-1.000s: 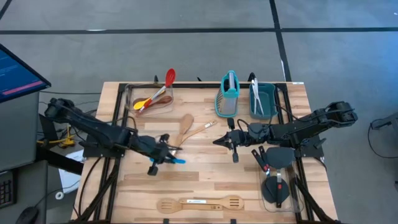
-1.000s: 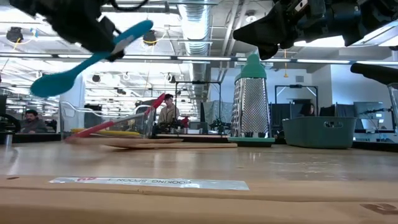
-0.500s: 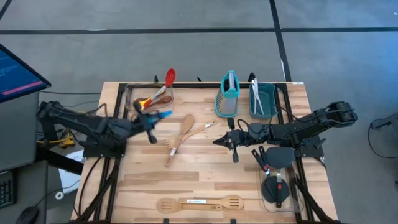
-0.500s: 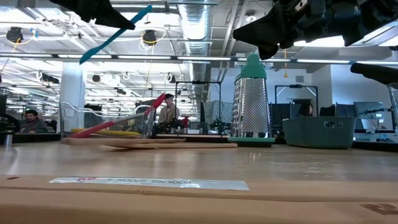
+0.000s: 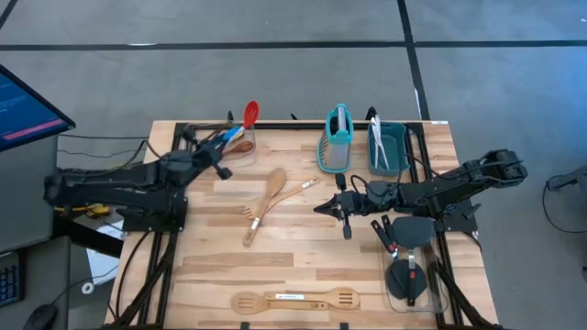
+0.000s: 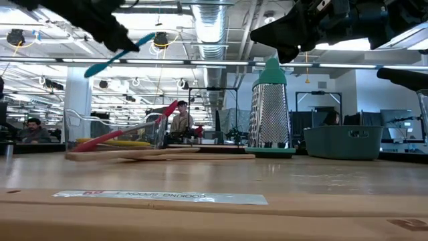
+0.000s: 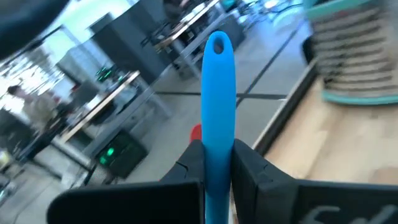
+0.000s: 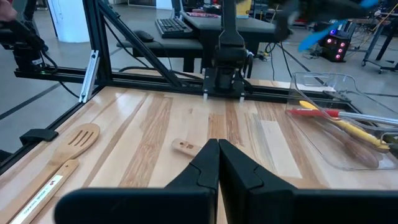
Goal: Pick & Place Kitchen Items
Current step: Put the blue spoon into the left transparent bin
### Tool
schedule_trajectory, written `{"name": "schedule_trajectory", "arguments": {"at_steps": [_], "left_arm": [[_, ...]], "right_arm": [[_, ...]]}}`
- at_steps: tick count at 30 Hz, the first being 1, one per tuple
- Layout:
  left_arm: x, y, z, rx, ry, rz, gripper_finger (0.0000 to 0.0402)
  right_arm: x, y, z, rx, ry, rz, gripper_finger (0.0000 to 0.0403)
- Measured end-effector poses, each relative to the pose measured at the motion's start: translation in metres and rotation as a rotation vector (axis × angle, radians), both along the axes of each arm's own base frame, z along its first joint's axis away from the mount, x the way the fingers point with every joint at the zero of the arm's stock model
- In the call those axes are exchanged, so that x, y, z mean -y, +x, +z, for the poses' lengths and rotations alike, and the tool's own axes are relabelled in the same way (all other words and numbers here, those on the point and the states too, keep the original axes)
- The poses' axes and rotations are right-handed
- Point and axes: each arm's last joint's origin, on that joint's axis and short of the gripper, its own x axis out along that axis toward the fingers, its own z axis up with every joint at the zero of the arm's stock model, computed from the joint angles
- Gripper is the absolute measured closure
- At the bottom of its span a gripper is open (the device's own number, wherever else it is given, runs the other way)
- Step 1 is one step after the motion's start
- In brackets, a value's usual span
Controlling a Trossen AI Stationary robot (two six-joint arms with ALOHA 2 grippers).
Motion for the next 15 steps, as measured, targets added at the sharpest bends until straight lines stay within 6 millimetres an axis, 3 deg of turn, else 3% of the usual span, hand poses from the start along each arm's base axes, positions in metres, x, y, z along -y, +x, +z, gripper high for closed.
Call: {"name": "schedule_trajectory", "arguments": {"at_steps": [7, 15], "left_arm": [[-0.032, -0.01, -0.034, 0.093, 0.005, 0.123, 0.0391], [-0.05, -0.023, -0.06, 0.128, 0.008, 0.162, 0.0389]], "right_arm": [[0.0, 0.0, 0.0, 0.0, -0.001, 0.0, 0.0403], [0.003, 0.0, 0.0, -0.001, 0.0, -0.014, 0.0403]]}}
